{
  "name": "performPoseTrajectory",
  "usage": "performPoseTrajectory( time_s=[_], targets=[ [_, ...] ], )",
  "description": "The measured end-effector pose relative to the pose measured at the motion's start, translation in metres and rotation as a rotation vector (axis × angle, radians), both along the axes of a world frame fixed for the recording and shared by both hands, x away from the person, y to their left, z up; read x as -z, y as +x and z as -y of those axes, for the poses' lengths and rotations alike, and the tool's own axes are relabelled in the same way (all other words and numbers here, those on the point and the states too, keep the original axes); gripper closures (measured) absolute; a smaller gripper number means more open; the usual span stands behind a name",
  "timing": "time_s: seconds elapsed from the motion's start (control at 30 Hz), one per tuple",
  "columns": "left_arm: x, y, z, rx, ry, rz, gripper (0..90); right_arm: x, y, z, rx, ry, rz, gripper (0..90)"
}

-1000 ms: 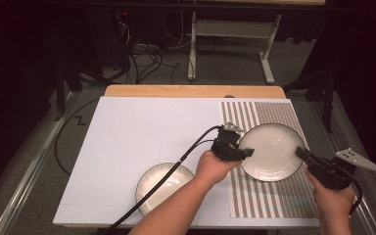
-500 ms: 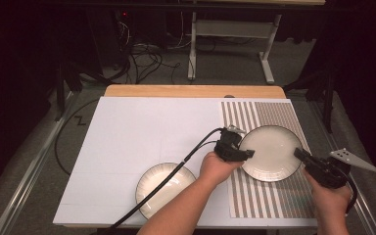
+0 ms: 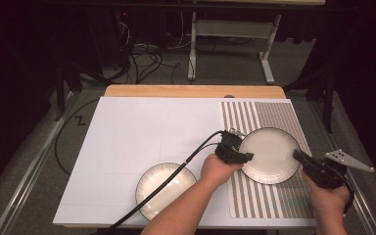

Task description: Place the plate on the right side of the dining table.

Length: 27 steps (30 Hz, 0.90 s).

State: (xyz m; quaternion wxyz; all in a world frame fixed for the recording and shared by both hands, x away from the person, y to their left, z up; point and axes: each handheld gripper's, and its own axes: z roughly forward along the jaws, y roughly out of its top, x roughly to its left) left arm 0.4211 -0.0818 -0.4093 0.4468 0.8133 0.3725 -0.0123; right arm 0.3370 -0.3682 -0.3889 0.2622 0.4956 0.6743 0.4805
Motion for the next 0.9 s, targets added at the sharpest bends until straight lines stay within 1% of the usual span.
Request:
performPoseTrajectory(
  time_s=[0.1,0.13,0.2,0.3,0.37,0.5,0.6,0.7,0.77,0.8,0.9],
  targets=[
    [0.003,0.002,0.001,-0.012,0.023,-0.008,65.8,0.001,0.0,0.001,0.002,-0.002,0.001,88.1],
    [0.005,0.002,0.001,-0.017,0.016,-0.018,66.1,0.001,0.0,0.001,0.007,-0.008,0.0,88.0],
    [0.005,0.002,0.002,-0.024,0.007,-0.022,66.0,0.002,0.0,0.001,0.012,-0.009,-0.004,88.0],
    [0.004,0.002,0.003,-0.026,0.008,-0.016,65.7,0.003,0.0,0.004,0.014,0.001,-0.01,88.0],
    [0.003,0.002,0.002,-0.025,0.008,-0.014,63.0,0.004,0.001,0.004,0.017,0.0,-0.011,88.0],
    [-0.003,-0.001,-0.001,-0.021,0.014,0.008,56.4,0.004,0.002,0.003,0.021,-0.001,-0.013,88.0],
    [-0.011,-0.004,-0.006,-0.035,0.001,0.025,52.2,0.004,0.002,0.003,0.026,0.0,-0.018,88.0],
    [-0.021,-0.009,-0.015,-0.036,-0.014,0.05,48.8,0.004,0.002,0.003,0.031,-0.002,-0.02,87.9],
    [-0.028,-0.013,-0.024,-0.029,-0.025,0.08,46.5,0.004,0.002,0.003,0.033,-0.005,-0.022,87.9],
    [-0.032,-0.017,-0.029,-0.028,-0.038,0.094,45.7,0.004,0.002,0.003,0.035,-0.003,-0.024,87.9],
    [-0.04,-0.024,-0.042,-0.02,-0.059,0.121,43.8,0.005,0.003,0.003,0.04,-0.004,-0.028,87.8]
  ],
)
